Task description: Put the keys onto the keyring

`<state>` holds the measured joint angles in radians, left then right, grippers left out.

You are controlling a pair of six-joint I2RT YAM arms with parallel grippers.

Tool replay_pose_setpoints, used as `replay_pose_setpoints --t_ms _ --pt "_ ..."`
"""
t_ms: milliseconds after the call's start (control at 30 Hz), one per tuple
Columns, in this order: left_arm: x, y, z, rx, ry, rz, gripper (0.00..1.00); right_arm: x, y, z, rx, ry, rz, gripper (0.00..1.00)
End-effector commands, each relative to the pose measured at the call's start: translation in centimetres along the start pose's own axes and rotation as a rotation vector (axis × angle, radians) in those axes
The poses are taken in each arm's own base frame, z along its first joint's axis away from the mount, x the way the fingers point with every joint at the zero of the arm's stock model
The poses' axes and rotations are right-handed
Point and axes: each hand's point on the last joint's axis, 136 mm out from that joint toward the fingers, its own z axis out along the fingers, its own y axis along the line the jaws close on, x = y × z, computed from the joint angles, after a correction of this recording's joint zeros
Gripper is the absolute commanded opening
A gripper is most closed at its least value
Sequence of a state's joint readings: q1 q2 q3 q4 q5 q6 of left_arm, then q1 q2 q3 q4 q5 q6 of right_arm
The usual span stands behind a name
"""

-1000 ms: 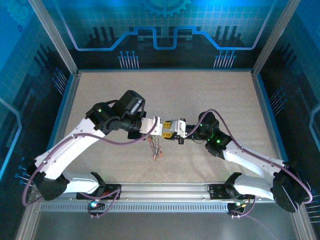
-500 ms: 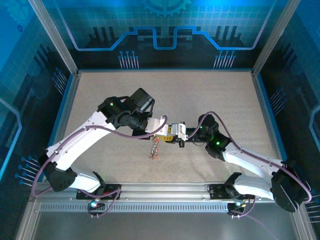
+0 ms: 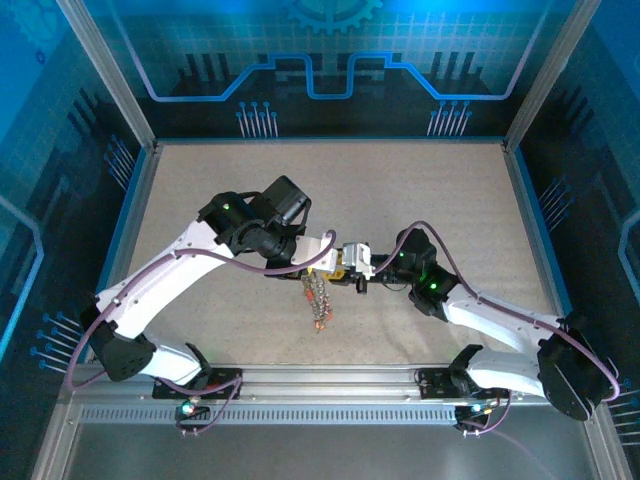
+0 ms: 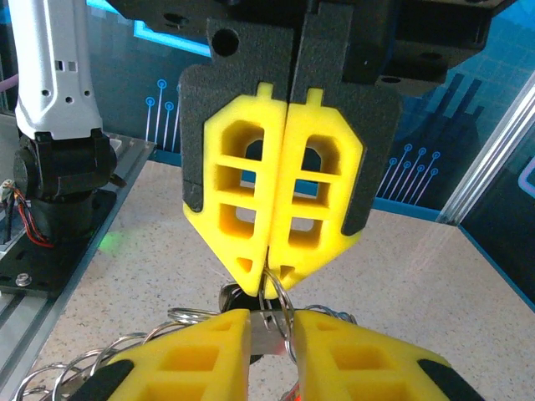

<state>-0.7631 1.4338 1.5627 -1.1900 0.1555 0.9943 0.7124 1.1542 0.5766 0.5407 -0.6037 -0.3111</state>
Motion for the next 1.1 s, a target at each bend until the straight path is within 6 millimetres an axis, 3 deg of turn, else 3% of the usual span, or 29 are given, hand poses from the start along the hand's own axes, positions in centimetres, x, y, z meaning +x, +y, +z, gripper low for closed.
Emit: replay_pose_setpoints --t_ms 0,233,600,733,1000,1067 --pt "-2.6 0.0 -1.1 -0.012 -0.129 0.033 0.0 -0.2 0.1 0.1 0.002 -0.02 0.008 0.22" --pt "-1.8 0.0 0.0 -0.014 -0.099 0.04 0.0 -0.8 0.3 -0.6 0.016 -0.049 -0.056 0.24" --pt "-1.6 -0.2 -0.1 -0.016 -0.098 0.047 0.0 -0.2 -0.5 -0.6 0.062 -0.04 -0.061 0.27" --pt "-1.8 -0.2 -0.2 -0.023 -0.115 0.052 0.0 0.0 -0.6 -0.4 0.055 -0.023 -0.052 0.18" --pt "-1.9 -0.1 -0.4 -0.041 -0.126 0.056 0.0 0.8 -0.4 0.5 0.032 0.009 -0.029 0.18" --pt "-1.7 -0.1 -0.2 -0.043 -0.124 0.051 0.0 0.8 -0.4 0.7 0.027 -0.002 -0.024 0.12"
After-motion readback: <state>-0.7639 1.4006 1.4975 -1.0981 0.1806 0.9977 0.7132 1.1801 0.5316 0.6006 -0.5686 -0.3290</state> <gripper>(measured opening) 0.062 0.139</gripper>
